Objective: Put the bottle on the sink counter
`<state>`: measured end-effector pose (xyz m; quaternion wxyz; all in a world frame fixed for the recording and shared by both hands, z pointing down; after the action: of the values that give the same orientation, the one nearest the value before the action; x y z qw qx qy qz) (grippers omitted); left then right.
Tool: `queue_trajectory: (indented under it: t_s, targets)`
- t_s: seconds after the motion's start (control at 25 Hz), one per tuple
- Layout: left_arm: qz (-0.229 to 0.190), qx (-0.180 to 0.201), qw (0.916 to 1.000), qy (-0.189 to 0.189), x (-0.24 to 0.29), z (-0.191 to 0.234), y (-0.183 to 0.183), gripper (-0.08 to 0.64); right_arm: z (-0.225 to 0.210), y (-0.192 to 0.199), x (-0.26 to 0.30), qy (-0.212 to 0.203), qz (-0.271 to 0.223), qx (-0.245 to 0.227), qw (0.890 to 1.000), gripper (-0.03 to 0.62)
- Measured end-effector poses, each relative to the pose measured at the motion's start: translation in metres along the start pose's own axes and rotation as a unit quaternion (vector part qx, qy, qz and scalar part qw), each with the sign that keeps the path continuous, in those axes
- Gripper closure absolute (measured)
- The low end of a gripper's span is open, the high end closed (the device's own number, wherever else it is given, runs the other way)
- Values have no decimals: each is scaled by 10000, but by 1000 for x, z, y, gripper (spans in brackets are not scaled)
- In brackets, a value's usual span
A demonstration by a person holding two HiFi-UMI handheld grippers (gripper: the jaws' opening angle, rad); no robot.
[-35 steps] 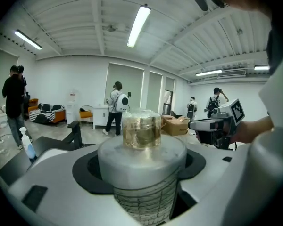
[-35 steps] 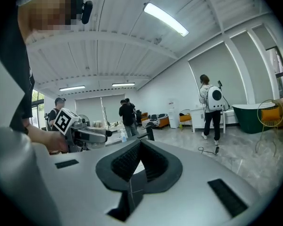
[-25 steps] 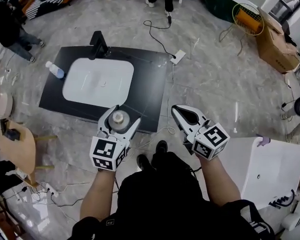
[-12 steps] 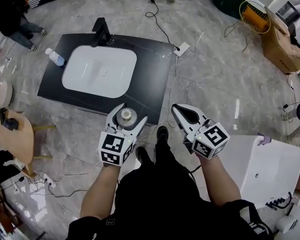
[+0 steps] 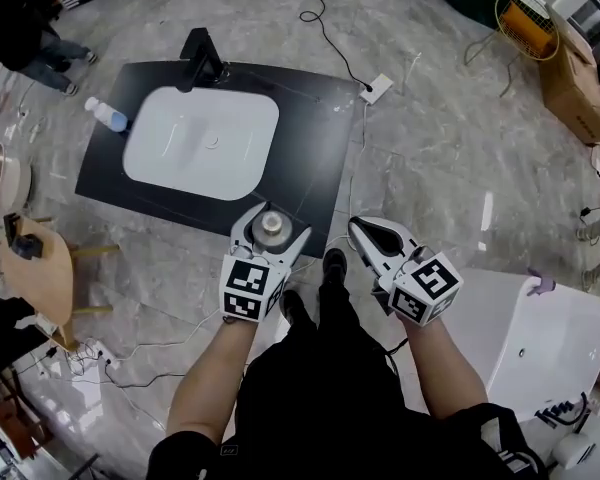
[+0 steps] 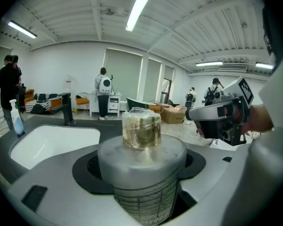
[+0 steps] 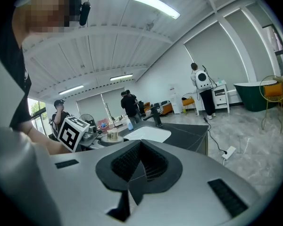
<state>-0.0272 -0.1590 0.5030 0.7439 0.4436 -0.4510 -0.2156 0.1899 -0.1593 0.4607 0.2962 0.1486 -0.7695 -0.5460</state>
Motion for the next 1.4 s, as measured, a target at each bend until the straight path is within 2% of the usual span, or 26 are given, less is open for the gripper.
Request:
queue_trajectory:
  t_s: [0.48, 0.72, 1.4]
  targets:
    - [284, -12, 9996, 61, 68, 18, 17, 218, -27, 19, 14, 5, 225, 147, 9996, 578]
    - [446, 103, 9989, 95, 92, 21, 18, 218, -35, 20, 16, 2, 277, 157, 9995, 578]
    - [663, 152, 9977, -13, 129, 33, 28, 218, -59, 25, 13, 126, 499, 245, 9984, 578]
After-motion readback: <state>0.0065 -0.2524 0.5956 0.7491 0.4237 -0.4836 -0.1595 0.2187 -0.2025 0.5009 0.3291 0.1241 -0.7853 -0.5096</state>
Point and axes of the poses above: the fingertips, and each gripper's own axes: x forward along the fingers, z to its left, y out of its underside, the point moved 9 cm from there along -x, backward along the fingers, and after that the axes turned 6 degrees about -x, right-handed, at the moved point
